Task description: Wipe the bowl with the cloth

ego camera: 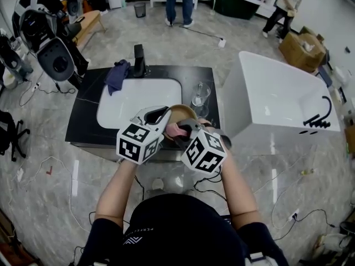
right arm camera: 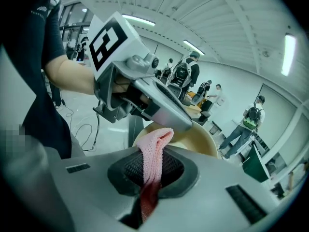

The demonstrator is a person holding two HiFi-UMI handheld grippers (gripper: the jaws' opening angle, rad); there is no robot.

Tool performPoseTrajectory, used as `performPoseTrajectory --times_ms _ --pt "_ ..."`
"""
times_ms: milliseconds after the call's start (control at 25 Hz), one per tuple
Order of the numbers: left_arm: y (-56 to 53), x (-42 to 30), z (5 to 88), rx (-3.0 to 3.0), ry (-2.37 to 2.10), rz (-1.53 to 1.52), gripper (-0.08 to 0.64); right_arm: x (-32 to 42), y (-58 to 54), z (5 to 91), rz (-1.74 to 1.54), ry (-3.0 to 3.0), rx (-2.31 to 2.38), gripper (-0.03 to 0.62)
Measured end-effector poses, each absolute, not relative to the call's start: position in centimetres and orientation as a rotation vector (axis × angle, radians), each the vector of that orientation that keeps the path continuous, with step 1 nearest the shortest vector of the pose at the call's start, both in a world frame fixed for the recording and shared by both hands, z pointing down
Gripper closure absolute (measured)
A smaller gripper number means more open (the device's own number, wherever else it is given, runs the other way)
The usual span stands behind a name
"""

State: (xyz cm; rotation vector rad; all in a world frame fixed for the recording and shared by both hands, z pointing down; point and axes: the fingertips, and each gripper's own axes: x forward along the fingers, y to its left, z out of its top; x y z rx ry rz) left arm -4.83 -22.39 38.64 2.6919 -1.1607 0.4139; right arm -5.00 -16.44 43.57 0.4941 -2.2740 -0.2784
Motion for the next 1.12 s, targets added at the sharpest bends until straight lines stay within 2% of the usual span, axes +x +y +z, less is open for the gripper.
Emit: performPoseTrajectory --times_ms 520,1120 --pt "-23.3 -5.8 40.4 2.648 -1.217 0.441 0.543 -4.2 -15.9 40.9 -0.093 -2.496 0.477 0.549" --pt "-23.3 -8.1 40.2 2.615 -1.364 0.355 0.543 -3.0 -18.8 37.2 -0.034 -2.668 0.768 0.549"
